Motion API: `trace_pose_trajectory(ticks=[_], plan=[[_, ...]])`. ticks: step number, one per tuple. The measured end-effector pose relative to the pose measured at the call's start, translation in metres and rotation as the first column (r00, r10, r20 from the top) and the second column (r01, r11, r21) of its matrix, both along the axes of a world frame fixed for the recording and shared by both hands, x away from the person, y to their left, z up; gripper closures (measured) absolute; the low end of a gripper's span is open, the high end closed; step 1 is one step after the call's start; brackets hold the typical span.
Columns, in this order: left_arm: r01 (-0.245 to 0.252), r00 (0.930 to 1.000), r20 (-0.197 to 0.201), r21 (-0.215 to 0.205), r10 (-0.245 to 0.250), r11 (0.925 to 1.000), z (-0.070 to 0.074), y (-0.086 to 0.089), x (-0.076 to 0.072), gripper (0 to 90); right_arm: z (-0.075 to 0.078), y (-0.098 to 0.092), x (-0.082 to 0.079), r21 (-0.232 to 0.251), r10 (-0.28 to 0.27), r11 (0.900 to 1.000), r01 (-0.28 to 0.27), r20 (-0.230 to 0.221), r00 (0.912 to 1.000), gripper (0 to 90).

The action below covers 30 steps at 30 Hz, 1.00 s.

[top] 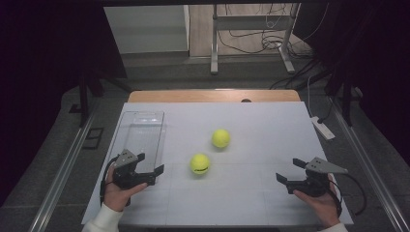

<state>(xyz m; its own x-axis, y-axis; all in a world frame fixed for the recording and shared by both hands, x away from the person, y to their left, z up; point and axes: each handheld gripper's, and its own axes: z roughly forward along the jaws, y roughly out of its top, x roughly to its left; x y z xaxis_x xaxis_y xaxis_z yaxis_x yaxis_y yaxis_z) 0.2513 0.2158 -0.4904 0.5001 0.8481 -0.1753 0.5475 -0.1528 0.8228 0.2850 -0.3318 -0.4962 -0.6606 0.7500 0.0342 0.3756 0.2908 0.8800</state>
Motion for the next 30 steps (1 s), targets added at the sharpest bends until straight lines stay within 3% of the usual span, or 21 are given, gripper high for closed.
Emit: trace_pose_trajectory(ticks=[18, 30], plan=[[-0.006, 1.0, 0.0, 0.01, 0.006, 0.9999, -0.0011, 0.0017, -0.0048, 11.7, -0.0009, 0.0068, 0.0031, -0.028, 0.016, 0.999, -0.016, 0.003, 0.9999, 11.0], [0.005, 1.0, 0.003, 0.013, -0.005, 0.9999, -0.0002, -0.0012, -0.0047, 11.7, 0.0002, 0.0047, 0.0009, -0.033, -0.001, 0.999, 0.001, 0.007, 1.0, 11.2]])
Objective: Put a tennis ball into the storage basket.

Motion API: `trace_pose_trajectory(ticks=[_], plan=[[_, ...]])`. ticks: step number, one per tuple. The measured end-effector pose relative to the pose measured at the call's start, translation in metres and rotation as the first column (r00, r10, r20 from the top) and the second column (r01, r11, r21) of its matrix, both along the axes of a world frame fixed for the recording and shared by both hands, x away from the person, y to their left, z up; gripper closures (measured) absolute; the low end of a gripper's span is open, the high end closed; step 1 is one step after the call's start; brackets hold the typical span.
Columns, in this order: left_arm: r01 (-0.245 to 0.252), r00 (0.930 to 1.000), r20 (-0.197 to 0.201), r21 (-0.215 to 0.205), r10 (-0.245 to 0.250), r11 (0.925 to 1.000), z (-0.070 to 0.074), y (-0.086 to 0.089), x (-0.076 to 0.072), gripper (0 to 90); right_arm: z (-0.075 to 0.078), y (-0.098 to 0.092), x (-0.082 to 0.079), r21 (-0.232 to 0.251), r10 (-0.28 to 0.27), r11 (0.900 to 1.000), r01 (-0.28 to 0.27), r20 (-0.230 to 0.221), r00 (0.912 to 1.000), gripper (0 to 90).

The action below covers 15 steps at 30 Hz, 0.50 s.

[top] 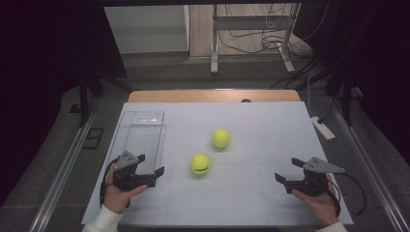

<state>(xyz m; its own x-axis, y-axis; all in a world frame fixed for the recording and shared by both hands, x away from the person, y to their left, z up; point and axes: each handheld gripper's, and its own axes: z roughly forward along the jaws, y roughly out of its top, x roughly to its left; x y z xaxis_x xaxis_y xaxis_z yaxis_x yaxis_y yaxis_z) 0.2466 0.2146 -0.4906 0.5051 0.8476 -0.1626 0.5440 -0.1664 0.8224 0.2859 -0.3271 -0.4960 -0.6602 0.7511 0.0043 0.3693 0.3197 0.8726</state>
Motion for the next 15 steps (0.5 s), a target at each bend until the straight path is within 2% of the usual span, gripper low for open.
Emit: trace_pose_trajectory(ticks=[15], plan=[[0.017, 0.9998, -0.008, 0.0, -0.017, 0.9999, 0.0066, -0.005, 0.0002, 11.7, -0.0005, 0.0014, 0.0018, -0.001, 0.006, 1.0, -0.006, -0.006, 1.0, 11.6]])
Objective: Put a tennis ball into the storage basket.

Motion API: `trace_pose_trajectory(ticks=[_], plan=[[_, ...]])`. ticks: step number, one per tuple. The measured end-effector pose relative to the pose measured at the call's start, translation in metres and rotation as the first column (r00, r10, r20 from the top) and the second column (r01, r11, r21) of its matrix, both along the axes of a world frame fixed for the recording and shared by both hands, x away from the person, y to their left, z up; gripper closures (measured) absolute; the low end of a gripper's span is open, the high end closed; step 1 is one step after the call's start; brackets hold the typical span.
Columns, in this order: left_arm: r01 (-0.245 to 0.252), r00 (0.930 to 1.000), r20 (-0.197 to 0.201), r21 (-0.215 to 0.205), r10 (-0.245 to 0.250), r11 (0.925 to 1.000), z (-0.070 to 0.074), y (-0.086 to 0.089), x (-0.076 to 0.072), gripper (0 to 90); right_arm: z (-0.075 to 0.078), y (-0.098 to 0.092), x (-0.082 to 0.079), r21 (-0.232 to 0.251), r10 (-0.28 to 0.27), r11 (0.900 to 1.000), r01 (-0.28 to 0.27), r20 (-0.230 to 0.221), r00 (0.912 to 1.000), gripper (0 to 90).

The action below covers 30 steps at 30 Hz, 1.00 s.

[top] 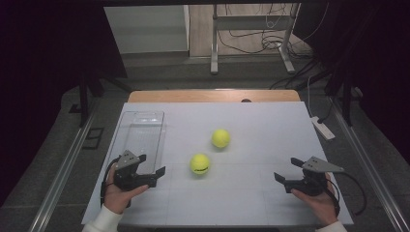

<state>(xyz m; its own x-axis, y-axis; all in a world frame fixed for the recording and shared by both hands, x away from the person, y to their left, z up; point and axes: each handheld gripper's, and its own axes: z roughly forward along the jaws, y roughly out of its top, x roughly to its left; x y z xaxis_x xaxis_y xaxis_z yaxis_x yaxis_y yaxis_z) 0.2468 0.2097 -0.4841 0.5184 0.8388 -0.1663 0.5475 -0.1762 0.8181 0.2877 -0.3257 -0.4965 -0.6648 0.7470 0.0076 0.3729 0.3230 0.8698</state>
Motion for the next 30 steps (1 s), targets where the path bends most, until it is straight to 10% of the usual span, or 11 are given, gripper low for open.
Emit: trace_pose_trajectory(ticks=[30], plan=[[0.071, 0.9972, -0.025, 0.012, -0.071, 0.9974, 0.013, -0.019, 0.011, 11.7, -0.002, 0.0, 0.002, -0.003, -0.007, 1.0, 0.007, -0.009, 0.9999, 11.9]])
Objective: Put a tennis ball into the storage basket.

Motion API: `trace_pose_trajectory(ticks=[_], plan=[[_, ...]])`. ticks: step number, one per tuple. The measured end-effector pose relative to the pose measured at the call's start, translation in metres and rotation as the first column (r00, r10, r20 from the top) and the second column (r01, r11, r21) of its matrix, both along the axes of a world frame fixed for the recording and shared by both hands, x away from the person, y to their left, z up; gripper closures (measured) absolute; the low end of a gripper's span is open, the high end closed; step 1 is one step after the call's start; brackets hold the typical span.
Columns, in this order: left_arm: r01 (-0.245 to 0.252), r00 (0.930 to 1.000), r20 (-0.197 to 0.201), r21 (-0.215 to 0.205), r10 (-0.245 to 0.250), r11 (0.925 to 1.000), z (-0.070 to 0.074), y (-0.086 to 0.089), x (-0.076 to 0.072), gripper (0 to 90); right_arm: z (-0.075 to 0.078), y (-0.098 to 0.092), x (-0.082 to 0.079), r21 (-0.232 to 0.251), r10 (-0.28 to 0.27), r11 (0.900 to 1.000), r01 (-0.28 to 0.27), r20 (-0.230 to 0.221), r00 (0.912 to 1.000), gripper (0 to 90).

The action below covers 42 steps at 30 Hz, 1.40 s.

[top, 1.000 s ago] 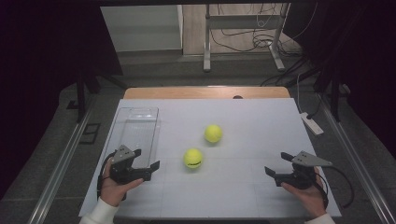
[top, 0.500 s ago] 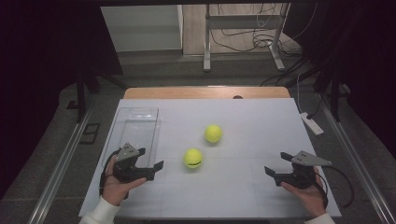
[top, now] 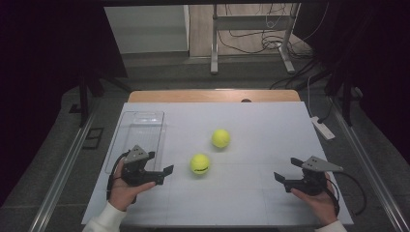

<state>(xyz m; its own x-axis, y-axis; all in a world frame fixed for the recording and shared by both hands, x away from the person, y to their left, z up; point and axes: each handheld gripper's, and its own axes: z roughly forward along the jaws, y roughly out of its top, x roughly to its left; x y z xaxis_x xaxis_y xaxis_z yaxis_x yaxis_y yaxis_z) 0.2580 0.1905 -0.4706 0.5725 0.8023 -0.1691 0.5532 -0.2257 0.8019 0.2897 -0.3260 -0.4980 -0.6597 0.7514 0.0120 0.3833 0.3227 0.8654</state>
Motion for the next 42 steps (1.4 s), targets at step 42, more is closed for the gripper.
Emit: trace_pose_trajectory(ticks=[42], plan=[[0.073, 0.9965, -0.044, 0.034, -0.072, 0.9967, 0.018, -0.039, 0.035, 11.8, 0.0, -0.001, -0.001, -0.007, -0.002, 1.0, 0.002, 0.0, 1.0, 12.8]])
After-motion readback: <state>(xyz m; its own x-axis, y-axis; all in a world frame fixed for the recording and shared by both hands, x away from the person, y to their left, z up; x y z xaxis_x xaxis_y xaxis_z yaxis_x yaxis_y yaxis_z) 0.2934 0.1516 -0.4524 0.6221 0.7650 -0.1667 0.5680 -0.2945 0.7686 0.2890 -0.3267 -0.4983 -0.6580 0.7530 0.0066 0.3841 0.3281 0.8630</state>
